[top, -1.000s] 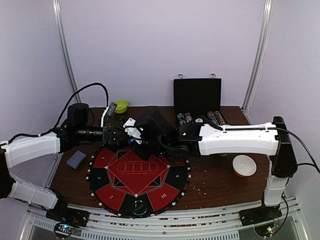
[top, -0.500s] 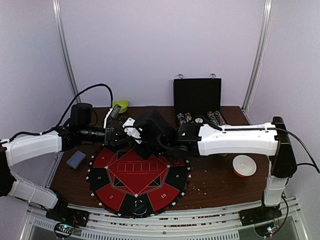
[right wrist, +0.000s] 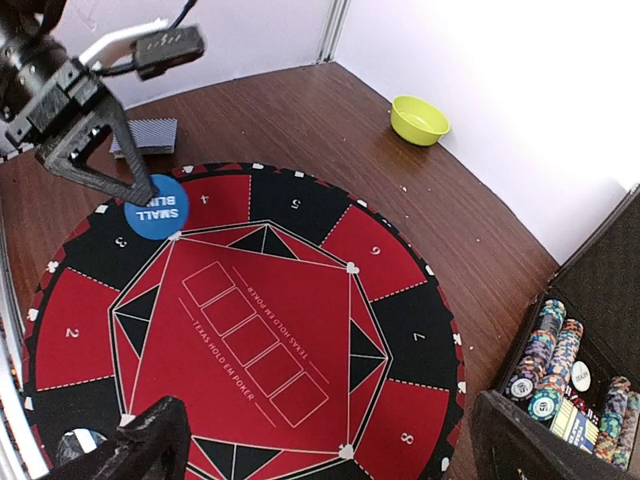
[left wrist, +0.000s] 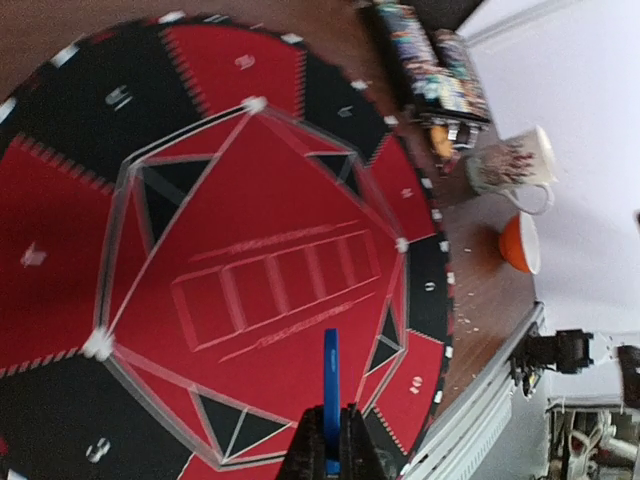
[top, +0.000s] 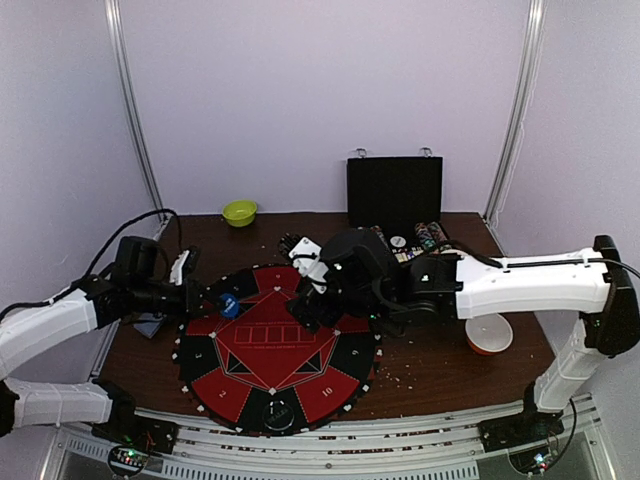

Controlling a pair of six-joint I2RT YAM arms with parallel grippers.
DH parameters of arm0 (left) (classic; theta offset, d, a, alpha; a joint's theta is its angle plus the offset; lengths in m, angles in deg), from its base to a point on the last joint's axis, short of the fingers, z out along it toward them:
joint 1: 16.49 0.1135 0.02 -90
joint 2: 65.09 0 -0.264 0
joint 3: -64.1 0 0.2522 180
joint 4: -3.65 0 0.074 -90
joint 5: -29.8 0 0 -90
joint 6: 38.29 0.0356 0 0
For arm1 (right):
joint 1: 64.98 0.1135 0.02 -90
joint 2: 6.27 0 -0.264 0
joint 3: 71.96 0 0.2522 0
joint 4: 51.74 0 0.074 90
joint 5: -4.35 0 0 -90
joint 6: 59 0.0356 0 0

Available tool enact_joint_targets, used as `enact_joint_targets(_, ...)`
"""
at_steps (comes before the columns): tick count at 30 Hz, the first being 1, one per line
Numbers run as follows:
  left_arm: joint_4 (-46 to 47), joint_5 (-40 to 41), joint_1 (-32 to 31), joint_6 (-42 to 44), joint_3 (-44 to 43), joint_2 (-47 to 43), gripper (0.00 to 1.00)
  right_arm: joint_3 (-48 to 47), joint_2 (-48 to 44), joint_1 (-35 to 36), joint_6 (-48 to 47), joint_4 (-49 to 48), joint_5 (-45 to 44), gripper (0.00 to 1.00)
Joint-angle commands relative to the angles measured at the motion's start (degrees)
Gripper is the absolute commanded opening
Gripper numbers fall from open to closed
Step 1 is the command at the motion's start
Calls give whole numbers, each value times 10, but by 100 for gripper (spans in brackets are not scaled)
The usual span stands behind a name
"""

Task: Distribute texas hold em gaming equipment
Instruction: Place the small blind button at position 3.

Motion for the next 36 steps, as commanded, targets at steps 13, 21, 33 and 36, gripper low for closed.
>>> enact_joint_targets(13, -119, 53, 135, -195, 210, -145, 0, 141, -118, 0, 49, -32, 3, 100)
enact_joint_targets(21, 47, 56, 165, -239, 233, -119, 0, 135, -109, -1, 44, -28, 6, 100)
enact_joint_targets(33, -129, 168, 179, -192, 180, -77, 17, 98, -93, -35, 79, 36, -6, 100)
enact_joint_targets(36, -183, 222, 179, -209, 162, -84, 73, 36, -46, -90, 143, 154, -38, 100)
